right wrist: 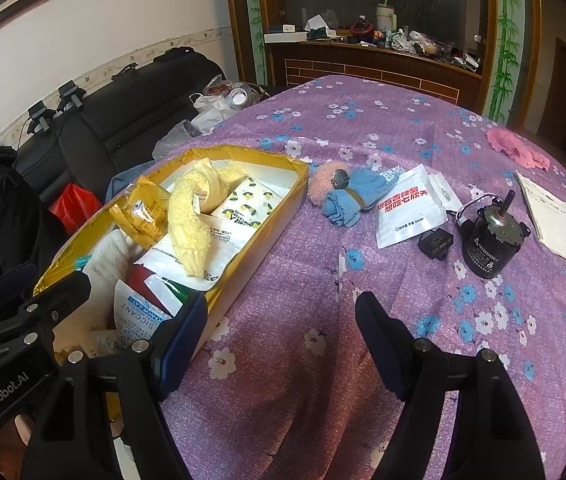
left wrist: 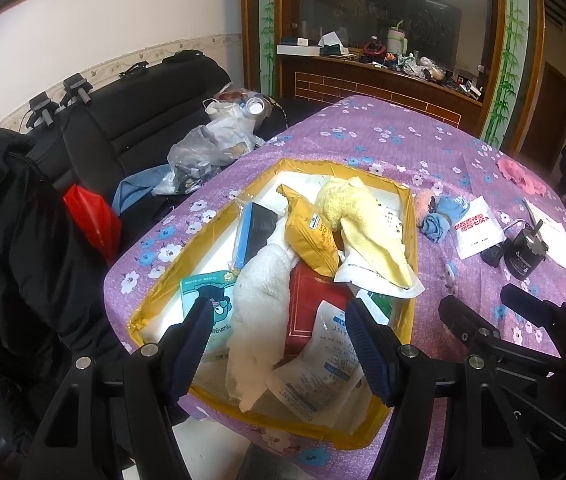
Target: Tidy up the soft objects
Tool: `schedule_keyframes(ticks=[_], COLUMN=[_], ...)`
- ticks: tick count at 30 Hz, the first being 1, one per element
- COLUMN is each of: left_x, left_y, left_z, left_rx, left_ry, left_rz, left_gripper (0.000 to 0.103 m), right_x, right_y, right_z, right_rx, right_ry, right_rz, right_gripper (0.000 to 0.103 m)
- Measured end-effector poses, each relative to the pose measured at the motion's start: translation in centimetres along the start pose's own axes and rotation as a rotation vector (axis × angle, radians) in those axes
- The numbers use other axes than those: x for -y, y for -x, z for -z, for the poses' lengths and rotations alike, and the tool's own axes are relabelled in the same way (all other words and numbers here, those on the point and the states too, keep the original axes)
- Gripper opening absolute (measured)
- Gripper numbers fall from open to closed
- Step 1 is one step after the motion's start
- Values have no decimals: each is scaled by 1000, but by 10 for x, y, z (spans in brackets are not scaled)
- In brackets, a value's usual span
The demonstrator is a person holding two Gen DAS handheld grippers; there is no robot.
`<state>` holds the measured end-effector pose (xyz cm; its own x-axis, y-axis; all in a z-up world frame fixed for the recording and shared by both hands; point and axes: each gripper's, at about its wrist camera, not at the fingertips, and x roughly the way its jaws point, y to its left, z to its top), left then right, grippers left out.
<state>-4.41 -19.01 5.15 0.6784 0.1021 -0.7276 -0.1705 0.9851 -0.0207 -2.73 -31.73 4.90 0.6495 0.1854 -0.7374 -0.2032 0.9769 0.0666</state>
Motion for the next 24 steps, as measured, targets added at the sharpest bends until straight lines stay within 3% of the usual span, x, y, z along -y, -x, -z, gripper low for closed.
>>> schedule_keyframes(ticks=[24], left_x=[-3], left_y=[-10], left_z=[1], left_rx=[-25], left_ry=[9], left_rz=[1], left_gripper=[71], right_x=[4], right_y=[-6], right_z=[1], right_rx=[-7], right_ry=[-24], right_rz=[-29], right_gripper=[76])
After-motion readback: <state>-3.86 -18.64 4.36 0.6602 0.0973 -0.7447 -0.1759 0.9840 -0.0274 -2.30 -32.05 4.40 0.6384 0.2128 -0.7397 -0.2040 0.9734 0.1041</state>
